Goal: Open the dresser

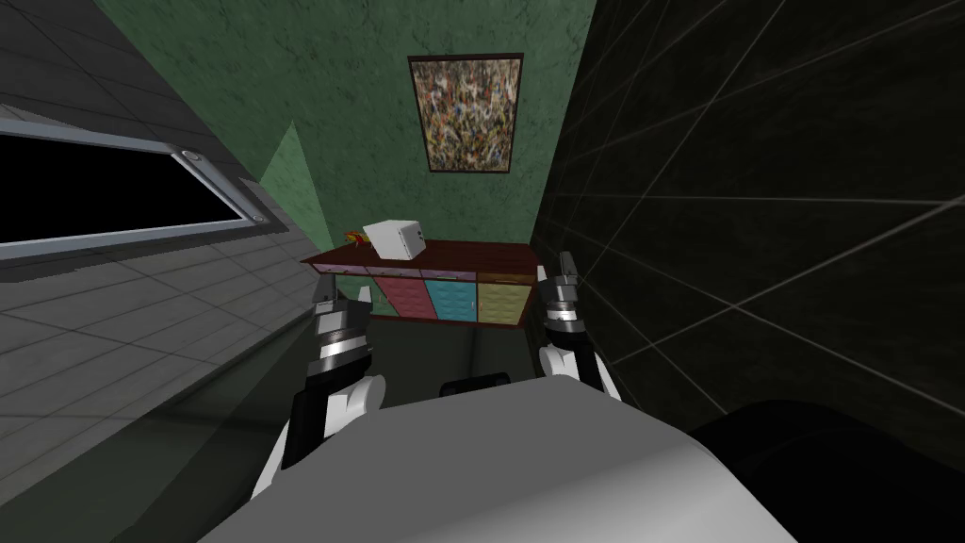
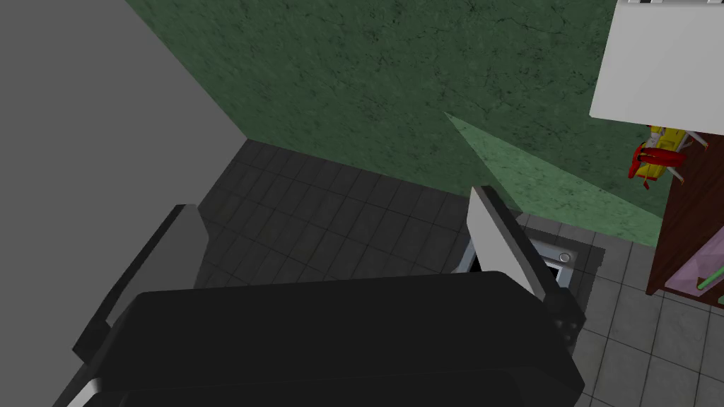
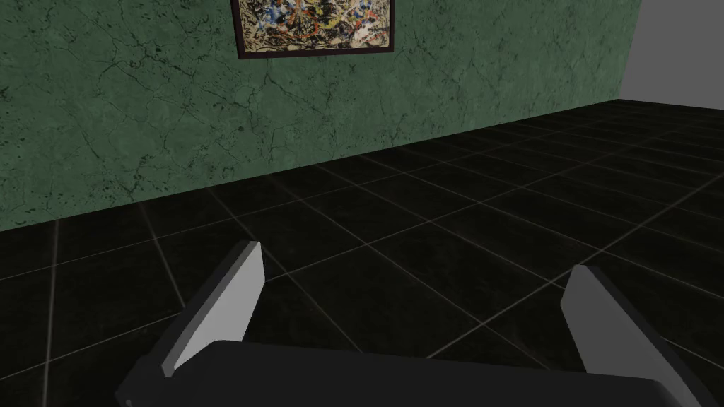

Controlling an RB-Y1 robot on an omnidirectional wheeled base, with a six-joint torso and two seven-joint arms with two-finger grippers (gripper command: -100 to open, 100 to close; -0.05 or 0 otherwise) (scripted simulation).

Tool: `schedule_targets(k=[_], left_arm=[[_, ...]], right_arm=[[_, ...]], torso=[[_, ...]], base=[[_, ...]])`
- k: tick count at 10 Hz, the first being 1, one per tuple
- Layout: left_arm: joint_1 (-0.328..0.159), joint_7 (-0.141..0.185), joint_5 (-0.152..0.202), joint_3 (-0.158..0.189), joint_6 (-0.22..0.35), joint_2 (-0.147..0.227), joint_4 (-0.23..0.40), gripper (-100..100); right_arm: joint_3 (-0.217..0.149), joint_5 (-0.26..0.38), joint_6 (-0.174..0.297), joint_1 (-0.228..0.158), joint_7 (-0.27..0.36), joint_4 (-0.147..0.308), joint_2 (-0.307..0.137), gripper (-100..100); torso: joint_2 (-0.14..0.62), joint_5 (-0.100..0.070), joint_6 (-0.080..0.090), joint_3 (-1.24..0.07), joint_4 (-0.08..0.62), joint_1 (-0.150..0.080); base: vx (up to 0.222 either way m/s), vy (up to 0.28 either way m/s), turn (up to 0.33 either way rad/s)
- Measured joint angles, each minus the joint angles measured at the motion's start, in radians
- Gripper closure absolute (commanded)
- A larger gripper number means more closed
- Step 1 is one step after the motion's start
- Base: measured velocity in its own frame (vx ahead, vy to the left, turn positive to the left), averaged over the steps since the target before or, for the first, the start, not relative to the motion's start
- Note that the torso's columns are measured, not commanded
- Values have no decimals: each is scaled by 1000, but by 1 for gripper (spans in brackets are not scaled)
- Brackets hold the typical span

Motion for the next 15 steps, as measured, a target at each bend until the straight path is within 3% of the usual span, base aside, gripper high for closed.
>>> schedule_targets(k=[2,9,10,12,15], left_arm=[[0,0,0,0,0,0,0,0],[0,0,0,0,0,0,0,0],[0,0,0,0,0,0,0,-100],[-13,-1,-3,1,10,45,19,-100],[-40,-6,-17,-4,25,97,84,-100]], right_arm=[[0,0,0,0,0,0,0,0],[0,0,0,0,0,0,0,0],[0,0,0,0,0,0,0,0],[0,0,0,0,0,0,0,0],[0,0,0,0,0,0,0,0]], torso=[[104,0,0,-209,105,0],[618,0,0,-1234,617,0],[691,0,0,-1382,691,0],[732,0,0,-1472,733,0],[736,0,0,-1477,737,-1]], base=[[0,0,0],[0,0,0],[37,4,-24],[84,-2,-38],[138,-3,-44]])
